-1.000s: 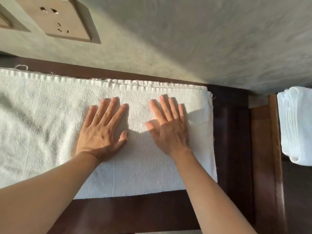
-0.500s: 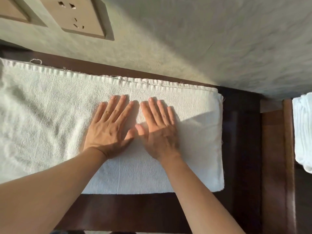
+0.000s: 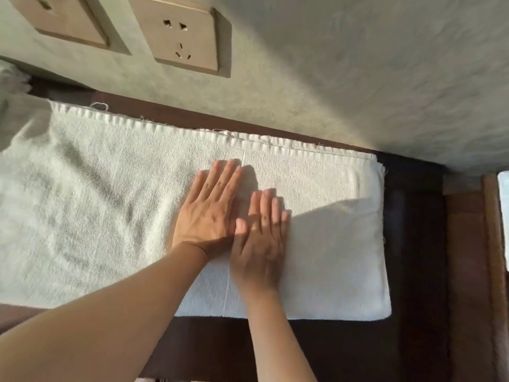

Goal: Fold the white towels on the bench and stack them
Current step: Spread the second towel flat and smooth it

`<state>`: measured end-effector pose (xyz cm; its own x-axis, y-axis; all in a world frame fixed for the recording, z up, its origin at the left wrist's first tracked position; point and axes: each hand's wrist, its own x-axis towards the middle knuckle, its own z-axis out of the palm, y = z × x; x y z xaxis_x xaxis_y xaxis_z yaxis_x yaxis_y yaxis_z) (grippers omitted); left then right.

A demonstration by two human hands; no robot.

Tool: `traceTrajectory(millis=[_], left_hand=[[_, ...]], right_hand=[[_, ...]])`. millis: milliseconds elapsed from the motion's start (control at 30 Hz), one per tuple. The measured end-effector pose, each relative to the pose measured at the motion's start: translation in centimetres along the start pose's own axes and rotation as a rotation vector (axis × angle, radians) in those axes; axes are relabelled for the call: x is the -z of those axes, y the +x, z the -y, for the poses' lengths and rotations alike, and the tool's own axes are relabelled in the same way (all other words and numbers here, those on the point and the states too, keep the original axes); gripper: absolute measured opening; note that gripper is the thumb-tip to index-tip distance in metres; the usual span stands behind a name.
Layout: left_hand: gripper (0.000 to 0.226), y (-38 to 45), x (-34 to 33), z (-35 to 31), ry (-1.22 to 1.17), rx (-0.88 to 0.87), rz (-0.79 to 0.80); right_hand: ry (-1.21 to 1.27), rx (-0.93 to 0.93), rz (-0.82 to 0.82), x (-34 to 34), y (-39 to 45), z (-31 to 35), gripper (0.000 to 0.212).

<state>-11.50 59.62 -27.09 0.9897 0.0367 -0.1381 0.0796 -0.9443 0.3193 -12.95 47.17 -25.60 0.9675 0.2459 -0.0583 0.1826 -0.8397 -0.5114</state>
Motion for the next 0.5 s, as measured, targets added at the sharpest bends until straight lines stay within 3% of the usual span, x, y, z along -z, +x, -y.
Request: traceTrajectory(millis=[200, 267, 400, 500], left_hand=[[0.061, -1.1, 2.2, 1.0, -0.245, -0.033, 0.018], [0.056, -3.2, 3.0, 4.0, -0.077, -0.042, -0.016], [0.062, -8.4, 4.4, 11.9, 0.123, 0.147, -0.004], [0.066, -9.5, 3.9, 14.2, 0.148, 0.107, 0.01]], right_hand=[[-0.257, -0.019, -0.035, -1.3, 0.4, -0.5, 0.06], [-0.285, -0.043, -0.033, -1.2, 0.5, -0.4, 0.058], [-0.352, -0.234, -0.043, -2.0, 0.0, 3.5, 0.065], [-0.291, -0.038, 0.009, -4.6, -1.3, 8.4, 0.064]])
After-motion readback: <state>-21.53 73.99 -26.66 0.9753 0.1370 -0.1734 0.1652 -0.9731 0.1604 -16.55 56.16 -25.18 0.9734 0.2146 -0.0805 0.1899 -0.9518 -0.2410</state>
